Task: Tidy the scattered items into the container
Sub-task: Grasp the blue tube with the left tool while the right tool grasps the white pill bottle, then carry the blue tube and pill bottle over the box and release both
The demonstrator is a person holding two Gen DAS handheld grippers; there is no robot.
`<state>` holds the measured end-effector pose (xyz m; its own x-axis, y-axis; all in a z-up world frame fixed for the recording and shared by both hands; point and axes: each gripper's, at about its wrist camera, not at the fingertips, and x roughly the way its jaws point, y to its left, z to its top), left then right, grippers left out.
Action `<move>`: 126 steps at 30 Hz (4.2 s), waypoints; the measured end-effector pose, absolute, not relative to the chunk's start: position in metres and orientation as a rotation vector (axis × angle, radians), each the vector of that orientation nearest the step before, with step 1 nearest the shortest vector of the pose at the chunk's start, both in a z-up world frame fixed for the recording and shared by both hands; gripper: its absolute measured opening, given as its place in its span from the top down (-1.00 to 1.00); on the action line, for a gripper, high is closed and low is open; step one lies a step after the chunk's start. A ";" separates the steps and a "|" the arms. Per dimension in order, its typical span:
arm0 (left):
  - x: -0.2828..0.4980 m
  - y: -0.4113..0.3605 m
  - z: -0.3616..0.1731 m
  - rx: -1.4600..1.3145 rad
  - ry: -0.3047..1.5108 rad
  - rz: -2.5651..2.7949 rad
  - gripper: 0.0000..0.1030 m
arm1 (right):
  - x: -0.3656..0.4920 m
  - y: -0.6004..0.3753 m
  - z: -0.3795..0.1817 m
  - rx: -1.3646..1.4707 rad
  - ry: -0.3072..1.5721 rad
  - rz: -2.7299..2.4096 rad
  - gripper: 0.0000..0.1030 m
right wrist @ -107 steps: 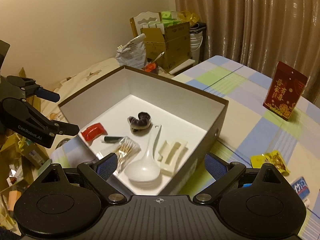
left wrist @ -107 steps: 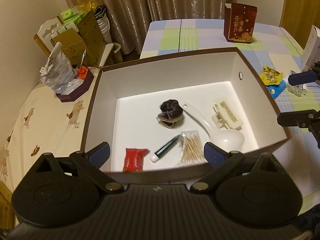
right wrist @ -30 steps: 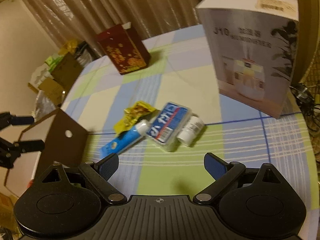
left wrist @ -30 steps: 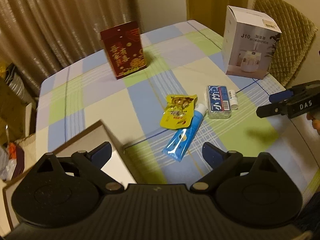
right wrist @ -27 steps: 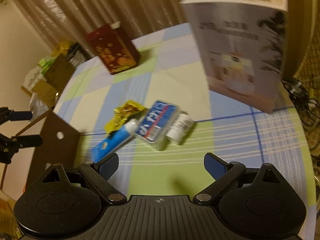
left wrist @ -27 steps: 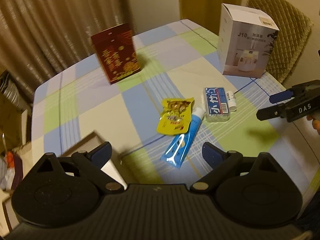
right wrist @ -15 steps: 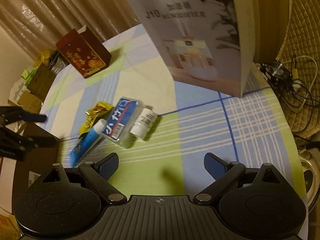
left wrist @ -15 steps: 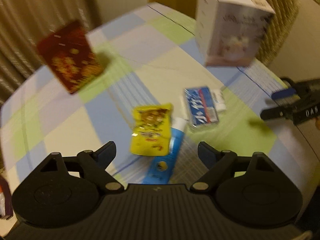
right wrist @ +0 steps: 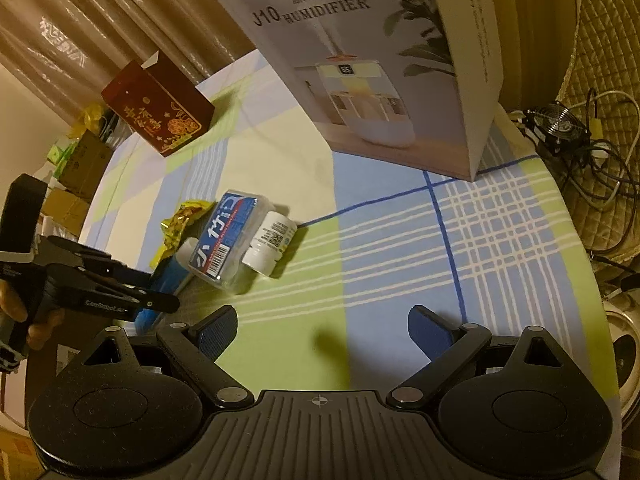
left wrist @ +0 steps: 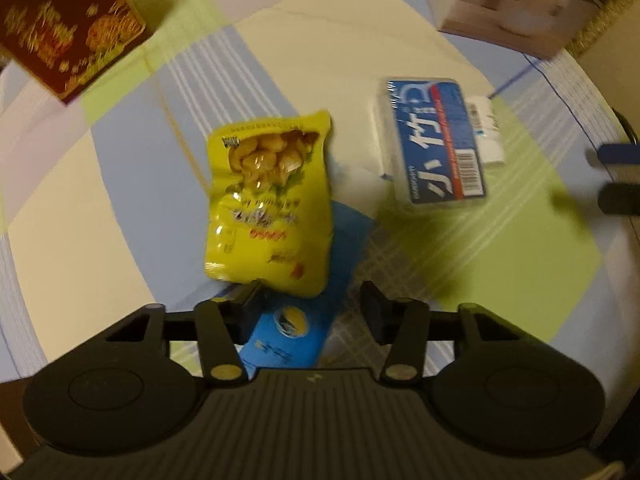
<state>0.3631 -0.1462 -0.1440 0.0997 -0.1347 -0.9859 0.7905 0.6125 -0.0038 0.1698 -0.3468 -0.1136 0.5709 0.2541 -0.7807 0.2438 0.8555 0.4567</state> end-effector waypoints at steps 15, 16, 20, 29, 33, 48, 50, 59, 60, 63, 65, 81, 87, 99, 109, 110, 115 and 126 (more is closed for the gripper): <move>0.269 -0.130 -0.140 0.629 1.326 -0.694 0.34 | 0.159 -0.370 -0.114 0.562 0.987 0.079 -0.90; 0.265 -0.130 -0.139 0.629 1.306 -0.677 0.29 | 0.158 -0.372 -0.113 0.557 0.992 0.083 -0.90; 0.269 -0.132 -0.140 0.595 1.232 -0.619 -0.01 | 0.154 -0.380 -0.110 0.535 0.993 0.109 -0.90; 0.243 -0.134 -0.132 0.404 1.219 -0.484 0.48 | 0.153 -0.375 -0.110 0.459 1.013 0.230 -0.90; 0.226 -0.117 -0.100 0.300 1.162 -0.432 0.48 | 0.161 -0.356 -0.106 0.345 0.967 0.343 -0.90; 0.200 -0.044 -0.004 0.055 0.982 -0.222 0.48 | 0.225 -0.307 -0.141 -0.255 0.792 0.633 -0.22; 0.196 -0.036 0.001 0.043 0.980 -0.195 0.48 | 0.233 -0.307 -0.146 -0.269 0.798 0.626 -0.22; 0.178 -0.011 0.005 0.004 0.979 -0.129 0.48 | 0.232 -0.300 -0.149 -0.296 0.827 0.658 0.05; 0.177 -0.010 0.006 0.003 0.975 -0.126 0.48 | 0.229 -0.301 -0.148 -0.283 0.838 0.647 0.05; 0.174 -0.005 0.010 -0.005 0.960 -0.128 0.48 | 0.217 -0.305 -0.137 -0.207 0.864 0.637 0.05; 0.174 -0.002 0.013 -0.006 0.950 -0.133 0.48 | 0.208 -0.309 -0.125 -0.159 0.864 0.636 0.05; 0.183 0.052 0.039 -0.035 0.842 -0.196 0.48 | 0.186 -0.248 -0.025 0.110 0.699 0.753 0.05; 0.195 0.099 0.050 -0.031 0.799 -0.175 0.48 | 0.198 -0.186 -0.007 0.115 0.654 0.810 0.05; 0.222 0.182 0.049 0.001 0.793 -0.149 0.48 | 0.225 -0.089 0.001 0.064 0.622 0.879 0.05; 0.241 0.234 0.025 0.019 0.852 -0.149 0.48 | 0.247 -0.032 -0.007 -0.047 0.653 0.882 0.05; 0.243 0.238 0.021 0.021 0.860 -0.151 0.48 | 0.250 -0.026 -0.009 -0.062 0.655 0.880 0.05; 0.261 0.252 0.006 0.035 0.892 -0.157 0.48 | 0.259 0.001 -0.019 -0.117 0.671 0.882 0.05; 0.311 0.266 -0.034 0.019 0.954 -0.159 0.48 | 0.291 0.038 -0.051 -0.212 0.742 0.858 0.05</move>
